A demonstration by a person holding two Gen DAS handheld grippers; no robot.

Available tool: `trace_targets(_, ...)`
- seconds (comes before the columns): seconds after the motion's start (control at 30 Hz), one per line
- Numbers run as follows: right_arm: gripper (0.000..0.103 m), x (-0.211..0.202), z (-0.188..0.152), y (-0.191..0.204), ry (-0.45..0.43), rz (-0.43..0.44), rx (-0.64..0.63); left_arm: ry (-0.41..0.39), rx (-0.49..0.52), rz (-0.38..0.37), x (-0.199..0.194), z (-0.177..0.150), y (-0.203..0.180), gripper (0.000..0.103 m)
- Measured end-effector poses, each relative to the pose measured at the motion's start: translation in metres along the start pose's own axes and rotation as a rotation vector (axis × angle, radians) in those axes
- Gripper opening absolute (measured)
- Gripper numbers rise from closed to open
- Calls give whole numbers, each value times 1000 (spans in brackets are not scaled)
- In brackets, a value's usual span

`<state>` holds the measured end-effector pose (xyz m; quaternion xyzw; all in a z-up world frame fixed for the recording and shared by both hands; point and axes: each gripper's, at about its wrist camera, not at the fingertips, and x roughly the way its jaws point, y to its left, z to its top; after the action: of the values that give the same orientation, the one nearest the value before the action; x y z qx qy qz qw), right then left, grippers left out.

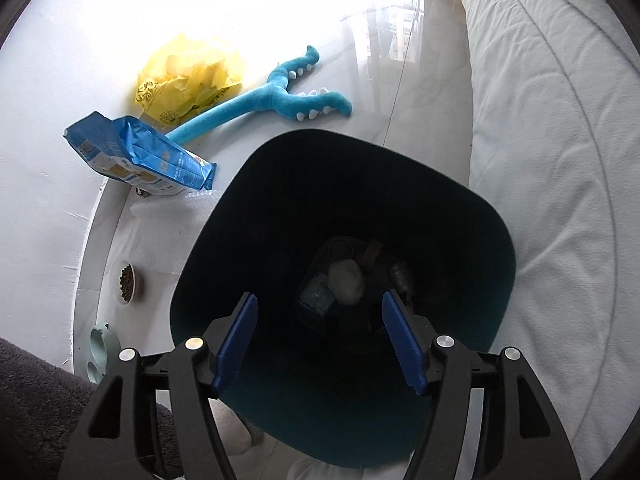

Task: Collect trash
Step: 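Move both tools back toward the remaining sock on the bed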

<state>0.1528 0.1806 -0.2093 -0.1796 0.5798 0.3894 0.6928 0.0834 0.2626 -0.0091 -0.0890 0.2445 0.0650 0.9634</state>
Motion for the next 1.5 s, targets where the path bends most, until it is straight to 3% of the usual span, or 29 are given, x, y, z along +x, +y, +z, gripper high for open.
trace_targets(0.27, 77, -47, 0, -9, -134, 43, -17, -54, 1, -29, 0, 12, -27, 92)
trace_targets(0.77, 83, -131, -14, -58, -354, 16, 35, -69, 31, -47, 9, 22, -81, 95)
trace_targets(0.97, 84, -165, -24, -93, -443, -35, 84, -52, 36, -66, 20, 20, -103, 98)
trace_targets(1.23, 85, -195, -51, -139, -486, -138, 130, -42, -35, -106, 31, 25, -125, 98)
trace_targets(1.5, 87, -236, -78, -188, -562, -210, 197, -1, 7, -129, 50, 21, -162, 98)
